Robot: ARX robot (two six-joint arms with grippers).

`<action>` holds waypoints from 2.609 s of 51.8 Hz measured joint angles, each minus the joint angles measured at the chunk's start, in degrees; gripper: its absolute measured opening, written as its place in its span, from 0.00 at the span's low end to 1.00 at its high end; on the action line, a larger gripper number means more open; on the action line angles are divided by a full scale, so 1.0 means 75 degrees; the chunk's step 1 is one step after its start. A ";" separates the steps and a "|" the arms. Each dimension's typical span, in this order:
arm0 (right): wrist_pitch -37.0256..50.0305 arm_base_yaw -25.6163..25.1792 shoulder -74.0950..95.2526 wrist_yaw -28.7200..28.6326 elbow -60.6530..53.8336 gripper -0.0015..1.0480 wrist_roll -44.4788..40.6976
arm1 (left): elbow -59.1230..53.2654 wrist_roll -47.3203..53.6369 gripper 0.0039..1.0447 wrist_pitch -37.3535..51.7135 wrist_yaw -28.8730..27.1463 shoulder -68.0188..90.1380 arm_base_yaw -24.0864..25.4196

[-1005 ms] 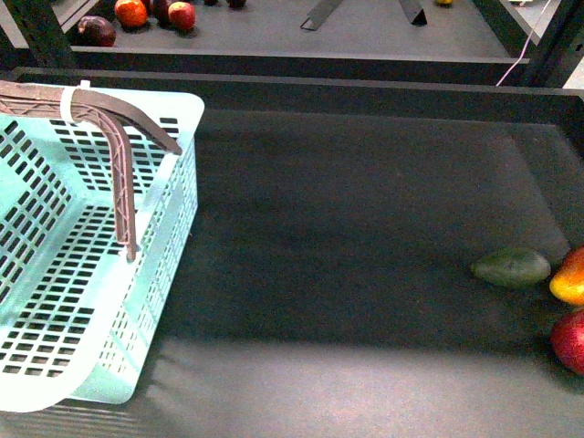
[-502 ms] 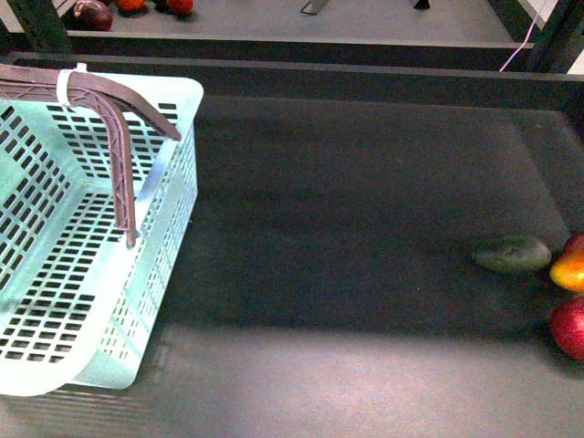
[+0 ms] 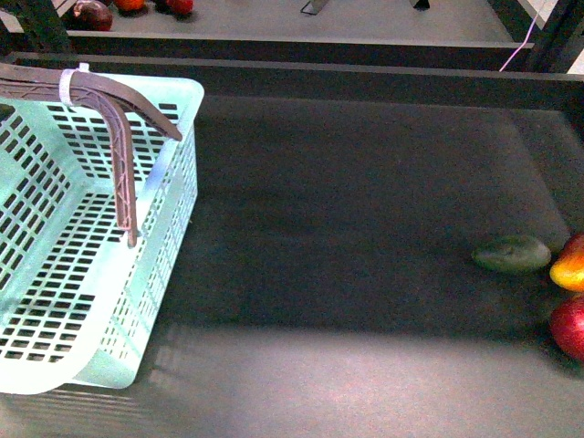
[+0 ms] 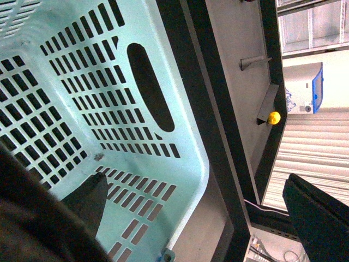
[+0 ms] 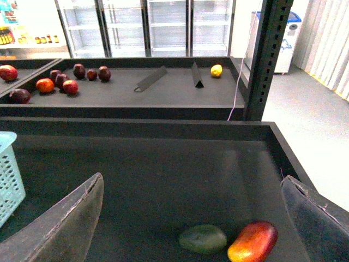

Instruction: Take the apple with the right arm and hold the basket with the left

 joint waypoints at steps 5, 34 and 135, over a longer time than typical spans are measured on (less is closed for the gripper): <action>0.0000 -0.0003 0.0000 0.0000 0.0000 0.92 0.0003 | 0.0370 0.0020 0.93 -0.0318 -0.0230 0.0175 -0.0061; 0.0000 0.0000 0.0000 0.0000 0.0000 0.92 0.0003 | 0.0233 -0.1274 0.27 -0.0717 -0.0391 -0.0137 -0.0055; -0.2597 -0.0571 0.2119 0.0385 0.1096 0.92 0.0286 | 0.0682 0.0300 0.27 -0.3427 0.0111 -0.2958 -0.5217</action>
